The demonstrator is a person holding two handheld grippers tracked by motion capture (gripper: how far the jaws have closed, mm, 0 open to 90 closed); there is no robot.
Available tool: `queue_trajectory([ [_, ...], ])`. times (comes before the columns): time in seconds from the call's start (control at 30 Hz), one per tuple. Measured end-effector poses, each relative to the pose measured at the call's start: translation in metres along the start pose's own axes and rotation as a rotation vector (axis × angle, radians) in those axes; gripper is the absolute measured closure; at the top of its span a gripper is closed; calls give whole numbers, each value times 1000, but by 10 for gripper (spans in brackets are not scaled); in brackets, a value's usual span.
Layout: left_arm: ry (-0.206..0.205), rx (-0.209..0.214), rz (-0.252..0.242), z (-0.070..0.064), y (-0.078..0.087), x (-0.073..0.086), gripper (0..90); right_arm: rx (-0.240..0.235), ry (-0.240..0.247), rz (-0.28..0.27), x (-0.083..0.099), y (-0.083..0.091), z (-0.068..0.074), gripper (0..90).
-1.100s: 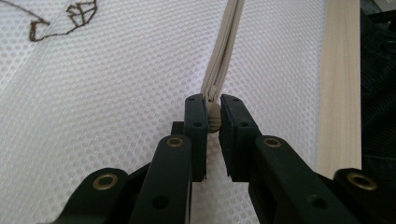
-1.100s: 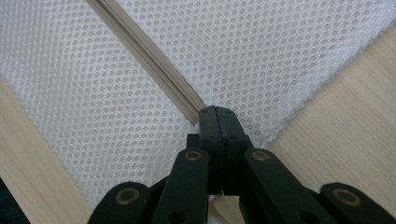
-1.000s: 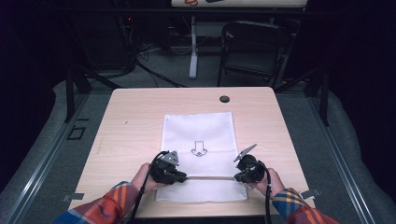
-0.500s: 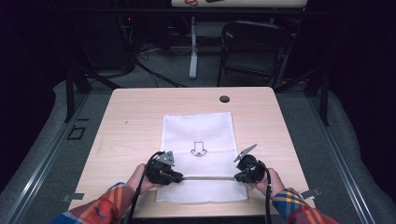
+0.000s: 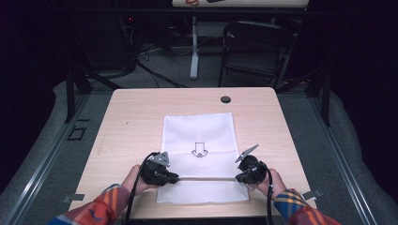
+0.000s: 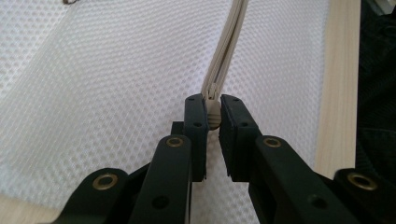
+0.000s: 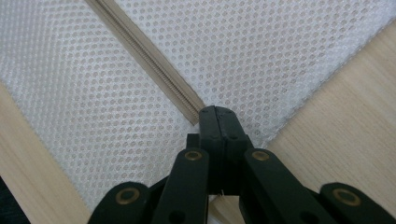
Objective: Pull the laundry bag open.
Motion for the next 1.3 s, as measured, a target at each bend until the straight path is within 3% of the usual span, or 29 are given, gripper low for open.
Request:
queue_trajectory([
  [0.53, 17, -29, 22, 3, 18, 19, 815, -2, -16, -12, 0, -1, 1, 900],
  [0.57, 20, -25, 18, 4, 19, 21, 814, 0, 2, 3, 0, 0, 0, 900],
  [0.7, 30, -37, 25, 5, 25, 27, 814, 2, -18, -14, 0, -1, 1, 900],
  [1.1, 45, -32, 36, 5, 32, 38, 814, 6, -2, 2, 0, 0, 0, 900],
  [1.3, 61, -60, 56, 8, 41, 49, 814, 6, 1, 4, 0, 1, 0, 900],
])
Point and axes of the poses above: each handheld gripper's, and its own axes: y roughly backward along the jaws, x roughly out of its underside, z roughly to its left, the point moved 4 cm from there along -y, roughly forward along the jaws, and after that the axes turned 10 degrees about x, right-handed, at the moved point
